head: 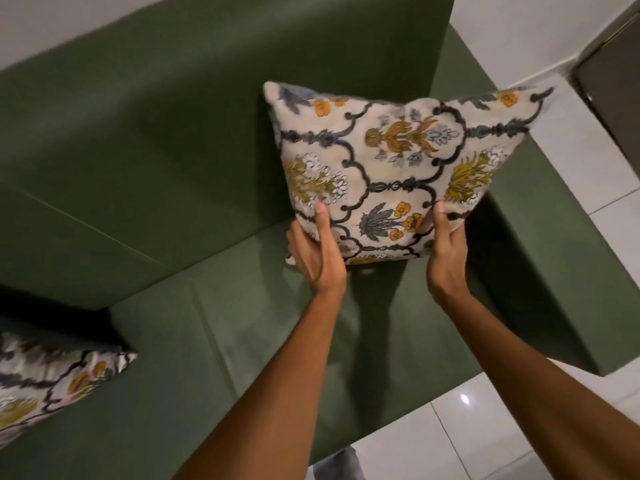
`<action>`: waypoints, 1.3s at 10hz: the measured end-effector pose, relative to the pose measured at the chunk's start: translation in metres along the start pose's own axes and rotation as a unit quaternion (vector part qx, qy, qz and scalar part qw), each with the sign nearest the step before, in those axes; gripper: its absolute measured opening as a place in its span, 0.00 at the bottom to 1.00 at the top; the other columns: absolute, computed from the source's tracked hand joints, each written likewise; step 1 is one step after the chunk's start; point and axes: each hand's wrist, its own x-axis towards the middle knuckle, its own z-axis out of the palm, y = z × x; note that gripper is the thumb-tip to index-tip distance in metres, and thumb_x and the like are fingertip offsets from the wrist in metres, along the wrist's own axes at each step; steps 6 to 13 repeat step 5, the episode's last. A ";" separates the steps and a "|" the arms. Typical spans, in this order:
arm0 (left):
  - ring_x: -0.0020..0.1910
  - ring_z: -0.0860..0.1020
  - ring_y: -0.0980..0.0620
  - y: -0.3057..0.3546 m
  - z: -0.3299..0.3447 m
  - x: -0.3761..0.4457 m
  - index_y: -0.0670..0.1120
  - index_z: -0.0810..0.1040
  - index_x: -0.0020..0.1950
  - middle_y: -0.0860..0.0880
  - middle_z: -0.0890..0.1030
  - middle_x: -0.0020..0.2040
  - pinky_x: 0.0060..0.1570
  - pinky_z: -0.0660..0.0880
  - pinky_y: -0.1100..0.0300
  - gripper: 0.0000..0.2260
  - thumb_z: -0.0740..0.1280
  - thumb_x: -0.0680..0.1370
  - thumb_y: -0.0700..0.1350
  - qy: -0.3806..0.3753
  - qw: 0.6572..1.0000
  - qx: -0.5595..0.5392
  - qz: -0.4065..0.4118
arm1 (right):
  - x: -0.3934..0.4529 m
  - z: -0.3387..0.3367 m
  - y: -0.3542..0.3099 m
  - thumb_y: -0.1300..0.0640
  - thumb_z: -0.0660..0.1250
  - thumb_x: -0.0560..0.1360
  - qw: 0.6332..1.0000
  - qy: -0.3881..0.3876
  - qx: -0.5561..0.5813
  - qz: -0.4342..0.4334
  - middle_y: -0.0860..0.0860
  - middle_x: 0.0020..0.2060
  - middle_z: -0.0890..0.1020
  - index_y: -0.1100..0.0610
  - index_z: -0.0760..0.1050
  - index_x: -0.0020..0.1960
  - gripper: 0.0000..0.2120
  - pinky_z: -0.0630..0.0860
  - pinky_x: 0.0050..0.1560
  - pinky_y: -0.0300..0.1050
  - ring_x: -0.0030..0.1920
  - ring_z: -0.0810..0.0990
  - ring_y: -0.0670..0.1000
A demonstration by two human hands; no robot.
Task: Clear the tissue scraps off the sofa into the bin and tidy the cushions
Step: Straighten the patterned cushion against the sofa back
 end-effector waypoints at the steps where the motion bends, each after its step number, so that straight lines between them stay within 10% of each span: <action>1: 0.61 0.78 0.47 -0.005 -0.027 -0.006 0.48 0.78 0.62 0.48 0.80 0.59 0.66 0.74 0.41 0.26 0.62 0.79 0.68 0.081 0.996 -0.031 0.000 | -0.001 0.015 -0.012 0.30 0.65 0.78 0.998 -0.053 -0.029 -0.021 0.43 0.67 0.82 0.32 0.73 0.66 0.18 0.76 0.73 0.56 0.68 0.81 0.46; 5: 0.64 0.78 0.42 -0.014 -0.094 -0.005 0.52 0.73 0.65 0.45 0.81 0.65 0.63 0.73 0.50 0.32 0.49 0.79 0.75 -0.044 0.991 0.124 -0.024 | -0.016 0.052 -0.022 0.22 0.60 0.75 0.992 -0.048 -0.119 -0.009 0.41 0.66 0.81 0.30 0.70 0.69 0.26 0.76 0.70 0.54 0.66 0.81 0.48; 13: 0.64 0.78 0.42 -0.014 -0.094 -0.005 0.52 0.73 0.65 0.45 0.81 0.65 0.63 0.73 0.50 0.32 0.49 0.79 0.75 -0.044 0.991 0.124 -0.024 | -0.016 0.052 -0.022 0.22 0.60 0.75 0.992 -0.048 -0.119 -0.009 0.41 0.66 0.81 0.30 0.70 0.69 0.26 0.76 0.70 0.54 0.66 0.81 0.48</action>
